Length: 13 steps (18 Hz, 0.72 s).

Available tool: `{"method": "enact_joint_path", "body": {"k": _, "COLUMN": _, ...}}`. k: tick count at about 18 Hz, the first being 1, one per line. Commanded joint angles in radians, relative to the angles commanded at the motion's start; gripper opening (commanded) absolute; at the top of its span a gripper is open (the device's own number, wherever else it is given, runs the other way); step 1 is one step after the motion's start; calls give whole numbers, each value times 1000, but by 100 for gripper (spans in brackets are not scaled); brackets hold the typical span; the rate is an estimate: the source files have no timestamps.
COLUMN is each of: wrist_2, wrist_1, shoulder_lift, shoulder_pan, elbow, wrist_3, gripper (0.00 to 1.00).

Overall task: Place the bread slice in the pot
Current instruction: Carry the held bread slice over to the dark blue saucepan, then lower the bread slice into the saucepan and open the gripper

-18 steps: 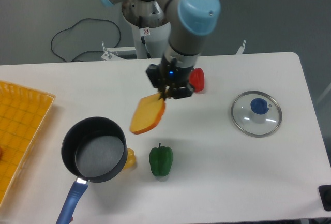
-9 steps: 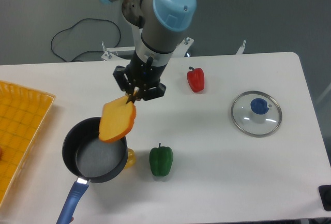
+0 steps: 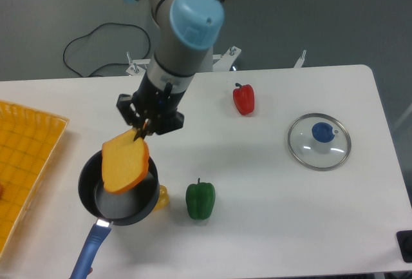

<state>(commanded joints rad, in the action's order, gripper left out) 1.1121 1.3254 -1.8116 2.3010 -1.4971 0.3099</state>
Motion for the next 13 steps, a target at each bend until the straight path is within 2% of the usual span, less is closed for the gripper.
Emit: {"method": "enact_joint_path", "body": {"k": 13, "wrist_2": 5, "wrist_1": -15, "shoulder_lift": -28, "shoulder_pan": -23, "elbow": -2, "wrist_3": 5, "gripper": 0}}
